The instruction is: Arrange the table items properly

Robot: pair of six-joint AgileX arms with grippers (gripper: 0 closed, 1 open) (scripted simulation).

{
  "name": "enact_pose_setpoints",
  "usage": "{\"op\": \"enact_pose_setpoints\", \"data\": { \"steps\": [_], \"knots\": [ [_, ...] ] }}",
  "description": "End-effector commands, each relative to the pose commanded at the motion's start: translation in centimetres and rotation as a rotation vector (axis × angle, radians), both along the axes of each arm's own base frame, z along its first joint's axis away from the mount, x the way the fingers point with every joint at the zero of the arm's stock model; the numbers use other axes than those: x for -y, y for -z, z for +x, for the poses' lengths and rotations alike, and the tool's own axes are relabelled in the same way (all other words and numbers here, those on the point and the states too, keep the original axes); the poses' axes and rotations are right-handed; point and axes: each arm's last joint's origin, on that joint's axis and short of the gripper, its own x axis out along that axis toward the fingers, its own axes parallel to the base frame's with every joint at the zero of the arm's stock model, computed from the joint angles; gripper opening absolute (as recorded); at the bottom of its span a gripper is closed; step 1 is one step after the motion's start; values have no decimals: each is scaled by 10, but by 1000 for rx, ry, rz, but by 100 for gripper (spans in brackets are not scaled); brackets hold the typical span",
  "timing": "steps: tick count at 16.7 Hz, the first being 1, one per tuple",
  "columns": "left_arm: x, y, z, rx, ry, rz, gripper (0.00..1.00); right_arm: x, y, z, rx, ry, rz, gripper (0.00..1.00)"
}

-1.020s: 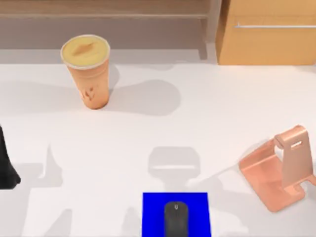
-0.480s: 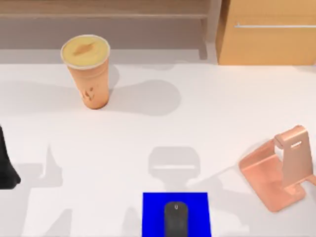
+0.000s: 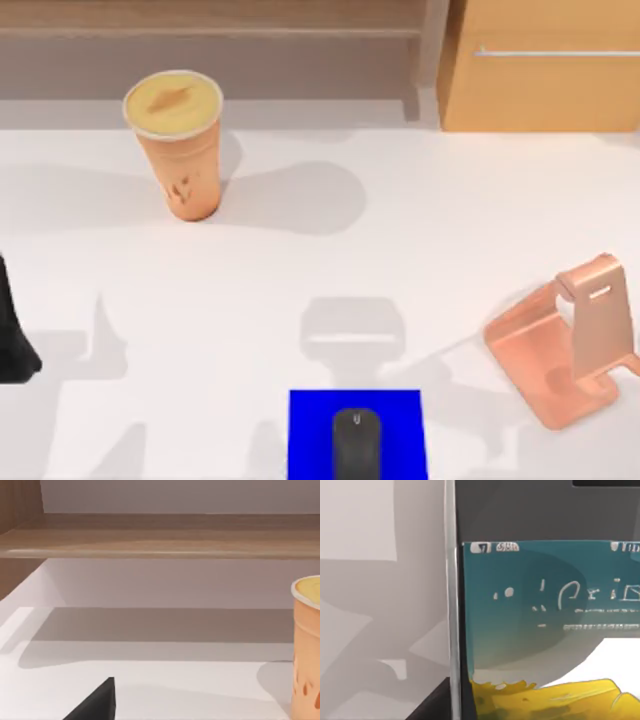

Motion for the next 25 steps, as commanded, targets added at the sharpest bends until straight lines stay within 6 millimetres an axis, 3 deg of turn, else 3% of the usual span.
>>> {"op": "enact_pose_setpoints", "data": {
  "steps": [9,16,19,21,25],
  "knots": [
    [0,0,0,0,0,0,100,-23,-16,2,51,-73,143,0],
    [0,0,0,0,0,0,100,-21,-18,3,74,-74,144,0],
    [0,0,0,0,0,0,100,-18,-41,5,243,-128,119,0],
    [0,0,0,0,0,0,100,-22,-68,4,429,-213,95,0],
    [0,0,0,0,0,0,100,-49,-120,-28,836,-471,50,0]
  ]
}}
